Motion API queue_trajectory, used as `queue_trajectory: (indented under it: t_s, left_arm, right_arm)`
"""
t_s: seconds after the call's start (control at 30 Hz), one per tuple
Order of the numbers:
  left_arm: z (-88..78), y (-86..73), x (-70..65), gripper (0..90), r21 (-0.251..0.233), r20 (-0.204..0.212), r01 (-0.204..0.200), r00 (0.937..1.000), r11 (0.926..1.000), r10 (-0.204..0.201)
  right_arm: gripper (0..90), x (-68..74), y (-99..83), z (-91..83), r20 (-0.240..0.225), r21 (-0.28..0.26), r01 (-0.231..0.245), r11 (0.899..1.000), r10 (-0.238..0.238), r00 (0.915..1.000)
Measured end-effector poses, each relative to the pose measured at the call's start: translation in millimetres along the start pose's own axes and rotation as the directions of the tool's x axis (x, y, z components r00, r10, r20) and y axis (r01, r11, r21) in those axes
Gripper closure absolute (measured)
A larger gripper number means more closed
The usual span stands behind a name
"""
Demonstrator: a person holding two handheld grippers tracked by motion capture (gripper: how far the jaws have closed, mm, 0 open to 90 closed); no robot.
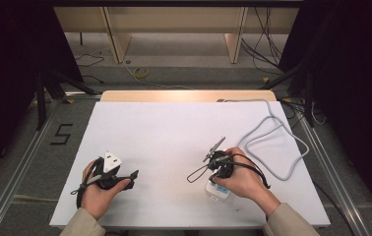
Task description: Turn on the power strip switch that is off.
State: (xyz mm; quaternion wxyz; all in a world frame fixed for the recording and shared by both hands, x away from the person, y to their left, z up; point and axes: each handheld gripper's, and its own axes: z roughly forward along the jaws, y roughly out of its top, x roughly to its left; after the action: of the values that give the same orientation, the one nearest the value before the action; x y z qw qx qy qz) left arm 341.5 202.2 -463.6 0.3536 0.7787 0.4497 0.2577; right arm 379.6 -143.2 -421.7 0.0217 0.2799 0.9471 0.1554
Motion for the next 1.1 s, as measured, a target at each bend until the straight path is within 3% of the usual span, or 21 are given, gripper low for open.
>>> queue_trajectory:
  t_s: [1.1]
  left_arm:
    - [-0.4,0.1,0.1,19.8,0.001,0.000,-0.003,1.0000,1.0000,0.003]
  right_arm:
    - [90.0,-2.2,0.8,7.0,0.024,0.021,0.014,1.000,-0.015,0.9996]
